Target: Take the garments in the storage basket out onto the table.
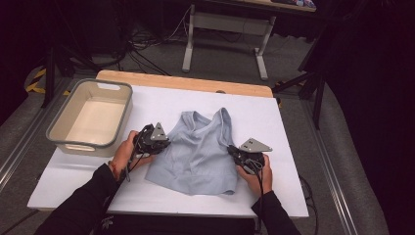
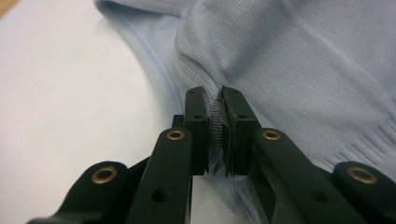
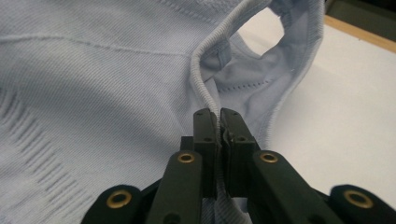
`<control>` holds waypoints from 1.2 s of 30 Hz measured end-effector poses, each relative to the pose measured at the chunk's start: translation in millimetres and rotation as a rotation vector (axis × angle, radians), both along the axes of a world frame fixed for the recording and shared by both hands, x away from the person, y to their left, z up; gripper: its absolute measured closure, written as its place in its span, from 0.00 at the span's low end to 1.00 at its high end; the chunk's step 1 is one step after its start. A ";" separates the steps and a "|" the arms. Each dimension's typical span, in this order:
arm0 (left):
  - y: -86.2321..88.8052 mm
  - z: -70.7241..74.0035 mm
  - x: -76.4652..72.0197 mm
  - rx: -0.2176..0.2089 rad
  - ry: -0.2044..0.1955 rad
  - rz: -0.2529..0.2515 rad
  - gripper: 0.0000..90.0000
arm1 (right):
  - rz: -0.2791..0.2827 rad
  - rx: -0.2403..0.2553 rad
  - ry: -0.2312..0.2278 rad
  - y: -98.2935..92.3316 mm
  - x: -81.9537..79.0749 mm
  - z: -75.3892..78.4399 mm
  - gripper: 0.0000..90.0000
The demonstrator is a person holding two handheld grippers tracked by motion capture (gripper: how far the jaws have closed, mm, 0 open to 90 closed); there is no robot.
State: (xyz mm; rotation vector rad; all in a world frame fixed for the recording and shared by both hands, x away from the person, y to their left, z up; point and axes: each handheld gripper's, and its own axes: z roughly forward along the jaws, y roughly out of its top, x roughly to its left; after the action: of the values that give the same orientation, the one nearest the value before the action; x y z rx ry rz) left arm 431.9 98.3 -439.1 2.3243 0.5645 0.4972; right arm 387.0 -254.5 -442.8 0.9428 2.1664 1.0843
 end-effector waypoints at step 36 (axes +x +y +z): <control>44.5 1.4 -34.3 -0.021 -0.025 0.043 0.91 | 0.006 -0.007 -0.034 3.2 -3.0 0.3 0.95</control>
State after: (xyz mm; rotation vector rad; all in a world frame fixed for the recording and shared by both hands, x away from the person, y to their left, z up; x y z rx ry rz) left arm 397.6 142.8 -437.7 2.2872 0.6054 0.5374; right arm 384.1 -251.4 -442.5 0.9087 2.1455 1.0875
